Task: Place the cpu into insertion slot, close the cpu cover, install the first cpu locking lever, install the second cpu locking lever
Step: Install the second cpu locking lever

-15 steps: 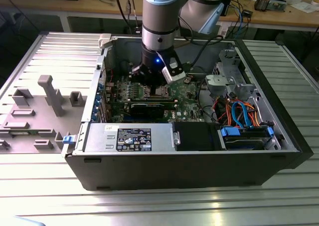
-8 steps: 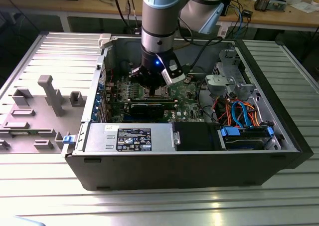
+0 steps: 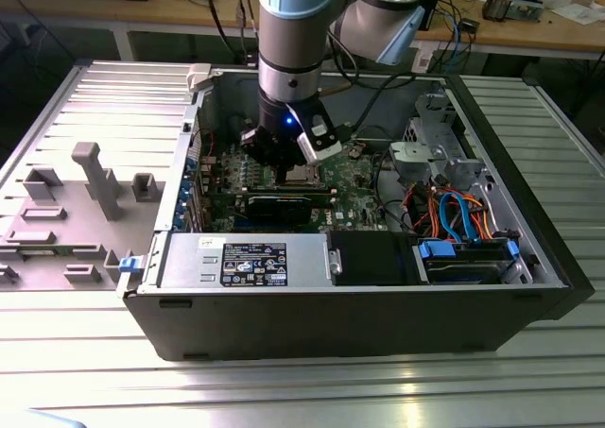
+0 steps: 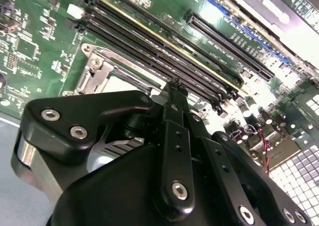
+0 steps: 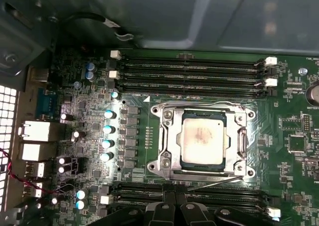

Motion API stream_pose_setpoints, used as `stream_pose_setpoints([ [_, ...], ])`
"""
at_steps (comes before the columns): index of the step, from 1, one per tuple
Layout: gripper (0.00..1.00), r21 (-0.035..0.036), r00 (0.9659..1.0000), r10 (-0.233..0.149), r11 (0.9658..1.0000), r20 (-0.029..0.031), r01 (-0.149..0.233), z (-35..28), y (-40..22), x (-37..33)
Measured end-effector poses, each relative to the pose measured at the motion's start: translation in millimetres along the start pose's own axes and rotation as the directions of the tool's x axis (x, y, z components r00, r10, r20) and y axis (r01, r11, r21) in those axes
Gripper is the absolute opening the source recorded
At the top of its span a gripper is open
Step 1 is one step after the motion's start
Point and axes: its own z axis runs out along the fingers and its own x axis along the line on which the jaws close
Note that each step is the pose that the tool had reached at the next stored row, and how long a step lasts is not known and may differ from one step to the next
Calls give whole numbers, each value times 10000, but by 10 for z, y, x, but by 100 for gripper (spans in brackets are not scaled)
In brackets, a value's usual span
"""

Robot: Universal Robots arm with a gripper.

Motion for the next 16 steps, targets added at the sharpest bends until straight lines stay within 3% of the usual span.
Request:
stream_pose_setpoints([
  [15,11,-40,10000,-6,10000,-1,6,5,-1,2],
  [16,11,-100,10000,-11,9999,-44,11,8,-21,-5],
])
